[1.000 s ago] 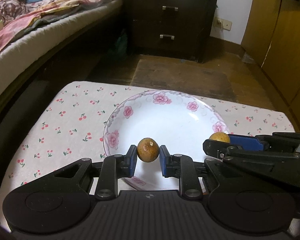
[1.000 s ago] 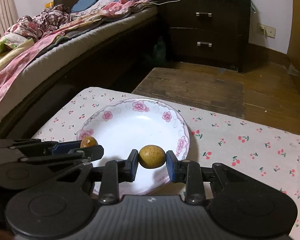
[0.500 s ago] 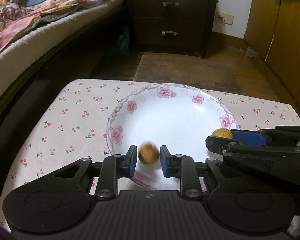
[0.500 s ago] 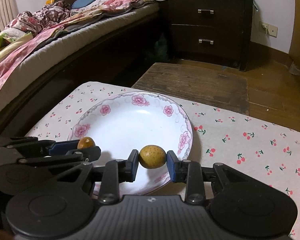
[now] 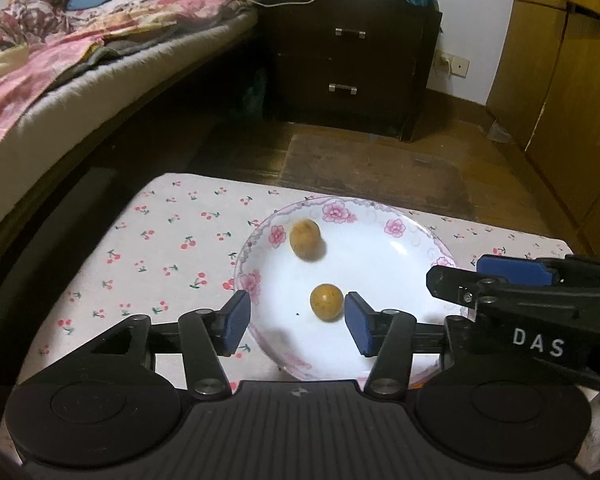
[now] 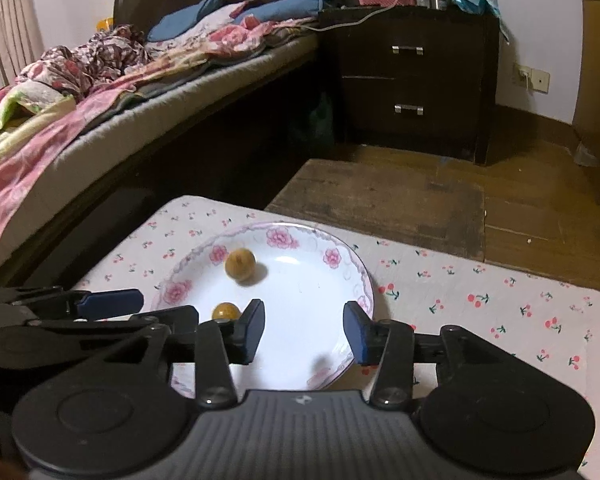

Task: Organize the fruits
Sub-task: 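Open both grippers to drop the brown fruits into the bowl, then close the right gripper on a red tomato while the left grips a mandarin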

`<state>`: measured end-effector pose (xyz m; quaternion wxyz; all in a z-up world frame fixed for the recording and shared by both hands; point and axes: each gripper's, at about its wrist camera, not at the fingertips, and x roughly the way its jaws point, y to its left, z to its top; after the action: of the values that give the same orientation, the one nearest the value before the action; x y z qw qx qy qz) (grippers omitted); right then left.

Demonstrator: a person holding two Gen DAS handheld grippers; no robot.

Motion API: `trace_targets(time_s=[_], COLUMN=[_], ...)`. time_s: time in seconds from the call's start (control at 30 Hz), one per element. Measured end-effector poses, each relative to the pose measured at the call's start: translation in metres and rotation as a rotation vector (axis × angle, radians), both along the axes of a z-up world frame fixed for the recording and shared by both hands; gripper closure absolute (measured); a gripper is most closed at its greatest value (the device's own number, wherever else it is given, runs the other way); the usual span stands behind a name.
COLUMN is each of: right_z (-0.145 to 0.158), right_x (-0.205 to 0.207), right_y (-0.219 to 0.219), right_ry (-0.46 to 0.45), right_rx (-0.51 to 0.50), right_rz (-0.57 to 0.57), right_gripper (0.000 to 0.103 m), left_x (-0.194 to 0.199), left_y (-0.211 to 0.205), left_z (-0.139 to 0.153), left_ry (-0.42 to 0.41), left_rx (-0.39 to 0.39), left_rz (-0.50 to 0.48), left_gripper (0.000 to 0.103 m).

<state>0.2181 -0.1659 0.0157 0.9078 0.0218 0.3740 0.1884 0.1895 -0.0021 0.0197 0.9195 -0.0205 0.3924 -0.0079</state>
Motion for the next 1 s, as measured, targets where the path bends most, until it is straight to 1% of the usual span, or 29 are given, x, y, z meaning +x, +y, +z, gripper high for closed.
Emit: trace_targets(time_s=[0.27, 0.47, 0.6, 0.7, 0.77, 0.87, 1.0], right_z=[0.016, 0.019, 0.009, -0.003, -0.010, -0.019, -0.031], right_x=[-0.030, -0.059, -0.074, -0.078, -0.079, -0.075, -0.073], right_y=[0.004, 0.001, 0.001, 0.005, 0.007, 0.010, 0.019], right_ry=[-0.017, -0.003, 0.033, 0.057, 0.071, 0.100, 0.127], right_rx=[-0.033, -0.060, -0.089, -0.116, -0.131, -0.126, -0.156], right_rz=[0.052, 0.079, 0.106, 0.129, 0.134, 0.139, 0.159], right_gripper=[0.069, 0.069, 0.068, 0.068, 0.068, 0.068, 0.068], left_x=[-0.029, -0.059, -0.077, -0.085, -0.087, -0.088, -0.087], left_y=[0.009, 0.024, 0.027, 0.025, 0.024, 0.026, 0.028], left_z=[0.010, 0.009, 0.006, 0.002, -0.001, -0.006, -0.008], left_ry=[0.009, 0.051, 0.073, 0.084, 0.092, 0.111, 0.119], left_rx=[-0.002, -0.042, -0.069, -0.072, -0.078, -0.097, -0.108], left_rz=[-0.032, -0.024, -0.030, -0.037, -0.044, -0.044, -0.037], left_gripper=[0.043, 0.042, 0.042, 0.042, 0.041, 0.040, 0.038])
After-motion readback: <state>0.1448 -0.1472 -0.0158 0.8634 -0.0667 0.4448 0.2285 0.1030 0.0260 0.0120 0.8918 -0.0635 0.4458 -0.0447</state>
